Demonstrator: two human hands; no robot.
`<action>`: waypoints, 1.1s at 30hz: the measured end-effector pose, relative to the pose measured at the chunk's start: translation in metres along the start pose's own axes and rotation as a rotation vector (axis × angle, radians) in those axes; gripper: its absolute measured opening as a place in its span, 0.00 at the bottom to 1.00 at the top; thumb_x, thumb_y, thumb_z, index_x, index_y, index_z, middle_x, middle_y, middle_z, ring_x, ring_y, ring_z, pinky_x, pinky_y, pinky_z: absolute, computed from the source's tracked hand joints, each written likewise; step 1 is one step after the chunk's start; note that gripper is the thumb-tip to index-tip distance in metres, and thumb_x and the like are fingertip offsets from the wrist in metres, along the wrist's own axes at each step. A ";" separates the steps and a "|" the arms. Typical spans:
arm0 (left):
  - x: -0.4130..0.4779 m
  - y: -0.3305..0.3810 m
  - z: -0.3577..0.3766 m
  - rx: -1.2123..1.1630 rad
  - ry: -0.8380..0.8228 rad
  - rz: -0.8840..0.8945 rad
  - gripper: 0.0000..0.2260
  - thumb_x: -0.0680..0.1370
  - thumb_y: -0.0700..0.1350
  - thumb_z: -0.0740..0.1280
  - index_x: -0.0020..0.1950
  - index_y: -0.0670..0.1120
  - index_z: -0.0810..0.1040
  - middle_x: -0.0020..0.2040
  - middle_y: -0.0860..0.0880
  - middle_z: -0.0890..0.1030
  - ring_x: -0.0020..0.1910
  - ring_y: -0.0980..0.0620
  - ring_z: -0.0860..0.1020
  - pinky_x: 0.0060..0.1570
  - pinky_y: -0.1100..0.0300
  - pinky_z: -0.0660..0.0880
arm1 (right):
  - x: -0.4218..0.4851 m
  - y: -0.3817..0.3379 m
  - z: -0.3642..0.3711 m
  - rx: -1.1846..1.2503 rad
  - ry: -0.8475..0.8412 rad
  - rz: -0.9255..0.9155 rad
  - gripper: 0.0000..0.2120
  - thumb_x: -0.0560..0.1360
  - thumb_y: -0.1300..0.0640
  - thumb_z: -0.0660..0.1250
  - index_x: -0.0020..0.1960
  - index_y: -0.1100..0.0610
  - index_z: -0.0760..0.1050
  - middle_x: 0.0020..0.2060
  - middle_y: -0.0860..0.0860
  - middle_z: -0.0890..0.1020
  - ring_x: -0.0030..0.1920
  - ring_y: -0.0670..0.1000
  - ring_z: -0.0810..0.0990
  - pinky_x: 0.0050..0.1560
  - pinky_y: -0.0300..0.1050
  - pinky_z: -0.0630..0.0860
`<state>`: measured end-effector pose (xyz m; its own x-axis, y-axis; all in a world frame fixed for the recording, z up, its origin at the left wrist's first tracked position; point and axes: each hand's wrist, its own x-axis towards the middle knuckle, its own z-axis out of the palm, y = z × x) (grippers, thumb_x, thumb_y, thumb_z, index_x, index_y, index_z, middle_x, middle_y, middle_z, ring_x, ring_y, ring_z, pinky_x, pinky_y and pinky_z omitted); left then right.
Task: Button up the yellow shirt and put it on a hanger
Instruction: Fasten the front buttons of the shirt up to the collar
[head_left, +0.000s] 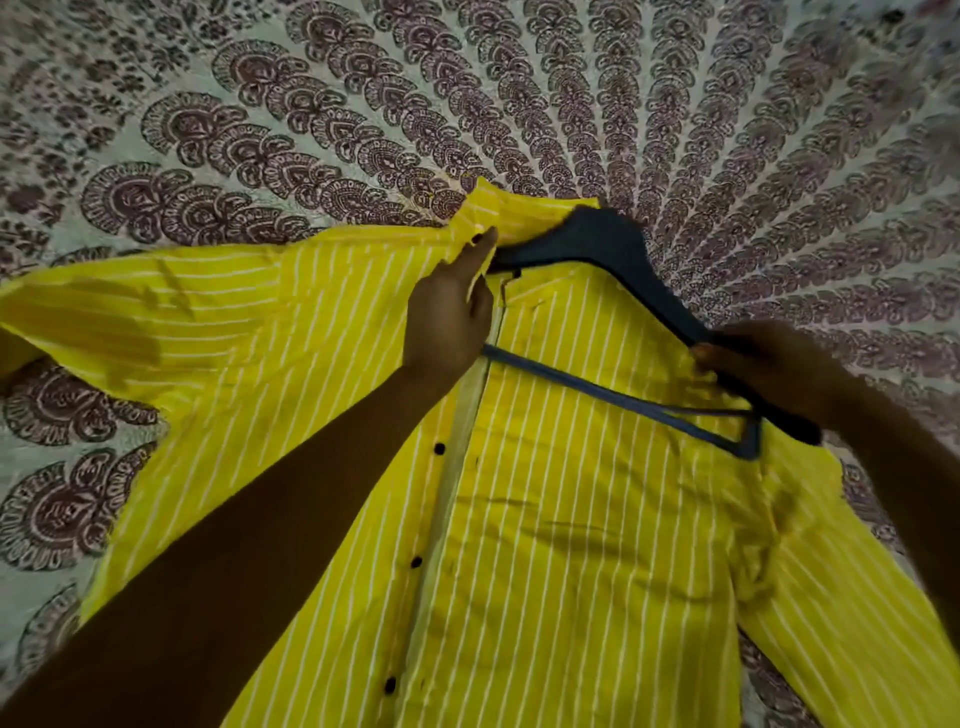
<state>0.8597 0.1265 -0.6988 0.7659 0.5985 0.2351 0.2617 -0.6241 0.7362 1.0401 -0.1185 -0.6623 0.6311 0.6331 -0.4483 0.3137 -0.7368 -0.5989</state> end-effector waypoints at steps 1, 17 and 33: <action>0.000 0.000 0.000 -0.007 -0.021 0.009 0.21 0.76 0.38 0.58 0.70 0.43 0.68 0.63 0.37 0.75 0.36 0.35 0.78 0.46 0.45 0.75 | 0.013 -0.013 0.008 -0.035 0.003 -0.035 0.09 0.77 0.55 0.64 0.40 0.54 0.78 0.29 0.47 0.82 0.26 0.40 0.77 0.29 0.30 0.71; 0.003 -0.022 0.012 0.242 -0.430 0.603 0.14 0.74 0.43 0.60 0.55 0.41 0.80 0.40 0.44 0.83 0.36 0.45 0.82 0.38 0.58 0.78 | 0.060 -0.074 0.012 0.962 -0.041 0.283 0.08 0.73 0.60 0.62 0.41 0.61 0.79 0.31 0.52 0.83 0.30 0.49 0.83 0.29 0.38 0.79; 0.004 -0.017 0.003 0.081 -0.290 0.513 0.13 0.76 0.41 0.61 0.57 0.39 0.78 0.51 0.42 0.83 0.51 0.53 0.74 0.64 0.53 0.62 | 0.053 -0.111 0.171 -0.147 0.672 0.064 0.08 0.71 0.60 0.67 0.49 0.60 0.79 0.45 0.59 0.83 0.47 0.62 0.81 0.43 0.49 0.76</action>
<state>0.8602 0.1385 -0.7122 0.9326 0.0561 0.3565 -0.1486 -0.8406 0.5209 0.9171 0.0373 -0.7333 0.9393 0.3383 0.0572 0.3246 -0.8222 -0.4677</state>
